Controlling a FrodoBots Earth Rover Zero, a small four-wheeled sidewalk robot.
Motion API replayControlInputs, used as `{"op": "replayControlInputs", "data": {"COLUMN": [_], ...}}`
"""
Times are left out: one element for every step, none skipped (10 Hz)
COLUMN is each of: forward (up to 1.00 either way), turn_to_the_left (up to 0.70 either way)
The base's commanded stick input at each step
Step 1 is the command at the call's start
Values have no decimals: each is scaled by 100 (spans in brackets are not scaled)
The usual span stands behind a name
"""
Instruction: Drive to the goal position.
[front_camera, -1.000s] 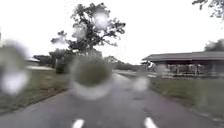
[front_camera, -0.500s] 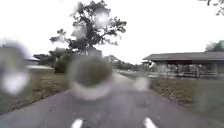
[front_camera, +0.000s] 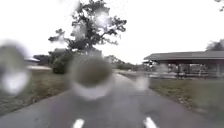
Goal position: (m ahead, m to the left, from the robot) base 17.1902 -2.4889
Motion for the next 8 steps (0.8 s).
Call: {"op": "replayControlInputs", "data": {"forward": [70, 70, 70, 70, 70, 70, 70, 70], "turn_to_the_left": [0, 0, 0, 0, 0, 0, 0, 0]}}
